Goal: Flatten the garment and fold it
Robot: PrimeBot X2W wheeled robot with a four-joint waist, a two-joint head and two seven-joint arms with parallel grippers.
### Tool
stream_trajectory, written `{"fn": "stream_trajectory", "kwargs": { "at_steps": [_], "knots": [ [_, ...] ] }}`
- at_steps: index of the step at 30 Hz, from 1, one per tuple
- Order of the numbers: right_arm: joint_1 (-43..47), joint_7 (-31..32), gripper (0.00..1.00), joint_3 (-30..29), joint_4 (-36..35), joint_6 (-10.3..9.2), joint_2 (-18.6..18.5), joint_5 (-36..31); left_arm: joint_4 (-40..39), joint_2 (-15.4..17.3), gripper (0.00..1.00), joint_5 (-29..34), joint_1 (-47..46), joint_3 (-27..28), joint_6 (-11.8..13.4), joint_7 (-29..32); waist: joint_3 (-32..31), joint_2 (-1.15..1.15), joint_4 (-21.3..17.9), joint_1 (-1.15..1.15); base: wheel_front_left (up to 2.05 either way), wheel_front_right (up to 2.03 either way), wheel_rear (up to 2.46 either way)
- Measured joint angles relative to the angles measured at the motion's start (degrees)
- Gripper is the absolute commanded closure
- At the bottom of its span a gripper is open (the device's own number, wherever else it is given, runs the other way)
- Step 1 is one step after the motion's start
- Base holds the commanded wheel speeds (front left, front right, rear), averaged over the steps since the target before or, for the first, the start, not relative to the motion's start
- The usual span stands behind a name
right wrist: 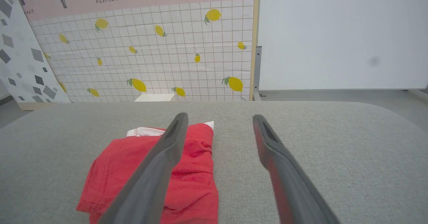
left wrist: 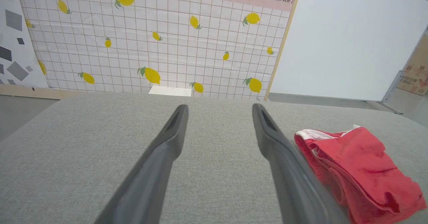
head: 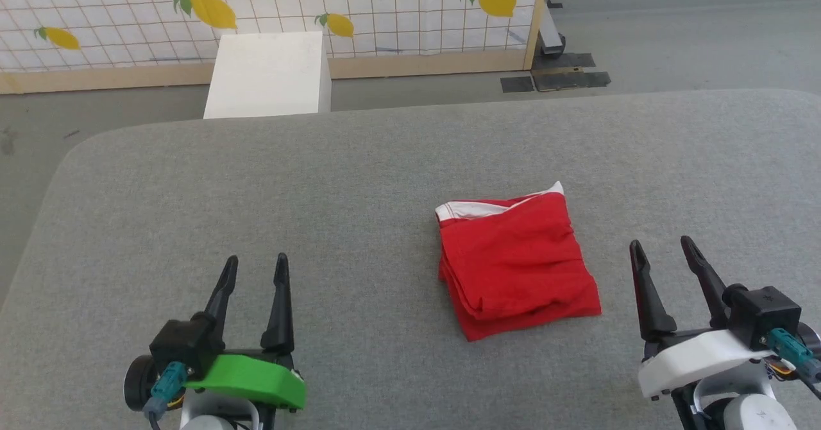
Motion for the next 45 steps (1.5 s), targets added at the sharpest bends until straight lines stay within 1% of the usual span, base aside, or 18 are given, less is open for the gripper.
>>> {"fn": "stream_trajectory", "kwargs": {
  "at_steps": [7, 23, 24, 25, 27, 30, 32, 33, 36, 39, 41, 45],
  "knots": [
    [0.02, -0.74, 0.0, 0.22, 0.62, 0.0, -0.66, 0.1, 0.0, 0.0, 0.0, -0.01, 0.51, 0.38, 0.01, 0.0, 0.03, 0.0, -0.21, 0.0, 0.0, 0.0, 0.0],
    [0.04, -0.66, 0.0, 0.76, 0.6, 0.0, -0.65, 1.14, 0.01, 0.0, 0.0, -0.09, 0.7, 0.11, 0.08, 0.0, 0.22, 0.0, 0.14, 0.0, 0.0, 0.0, 0.0],
    [-0.21, 0.77, 0.0, 1.19, 0.66, 0.0, -0.18, 7.3, 0.0, 0.0, 0.0, -0.09, 0.7, 0.14, 0.08, 0.0, 0.46, 0.0, 0.19, 0.0, 0.0, 0.0, 0.0],
    [-0.73, 1.81, 0.0, 0.77, 0.98, 0.0, 0.21, 11.9, -0.01, 0.0, 0.0, -0.09, 0.7, 0.15, 0.08, 0.0, 0.58, 0.0, 0.19, 0.0, 0.0, 0.0, 0.0],
    [-2.35, 5.94, 0.0, -0.47, 2.64, 0.0, 0.55, 20.2, -0.05, 0.0, 0.0, -0.09, 0.68, 0.08, 0.08, 0.0, 0.85, 0.0, 0.26, 0.0, 0.0, 0.0, 0.0],
    [-5.63, 16.26, 0.0, -3.86, 6.99, 0.0, 0.99, 33.85, -0.13, -0.01, 0.0, -0.09, 0.57, -0.12, 0.08, 0.0, 1.49, 0.0, 0.63, 0.0, 0.0, 0.0, 0.0],
    [-8.25, 23.07, 0.0, -6.49, 10.53, 0.0, 1.03, 40.44, -0.25, -0.01, 0.0, -0.09, 0.41, -0.26, 0.08, 0.0, 1.94, 0.0, 1.0, 0.0, 0.0, 0.0, 0.0],
    [-9.72, 26.43, 0.0, -8.02, 12.58, 0.0, 1.04, 42.62, -0.34, -0.01, 0.0, -0.09, 0.31, -0.33, 0.08, -0.01, 2.17, 0.0, 1.28, 0.0, 0.0, 0.0, 0.0],
    [-14.02, 34.66, 0.0, -11.61, 18.68, 0.0, 1.05, 44.84, -0.52, -0.02, 0.0, -0.08, 0.04, -0.45, 0.08, 0.0, 2.86, 0.0, 2.18, 0.0, 0.0, 0.0, 0.0],
    [-18.52, 40.34, 0.0, -14.7, 24.38, 0.0, 0.9, 44.07, -0.6, -0.02, 0.0, -0.07, -0.29, -0.6, 0.07, 0.0, 3.63, 0.0, 3.25, 0.0, 0.0, 0.0, 0.0],
    [-21.15, 42.87, 0.0, -15.84, 27.36, 0.0, 0.68, 42.03, -0.69, -0.02, 0.0, -0.07, -0.73, -0.69, 0.07, 0.0, 4.19, 0.0, 4.03, 0.0, 0.0, 0.0, 0.0],
    [-25.41, 45.35, 0.0, -18.09, 32.31, 0.0, 0.26, 37.53, -0.92, -0.02, 0.0, -0.08, -1.73, -1.13, 0.08, 0.0, 5.28, 0.0, 5.96, 0.0, 0.0, 0.0, 0.0]
  ]
}}
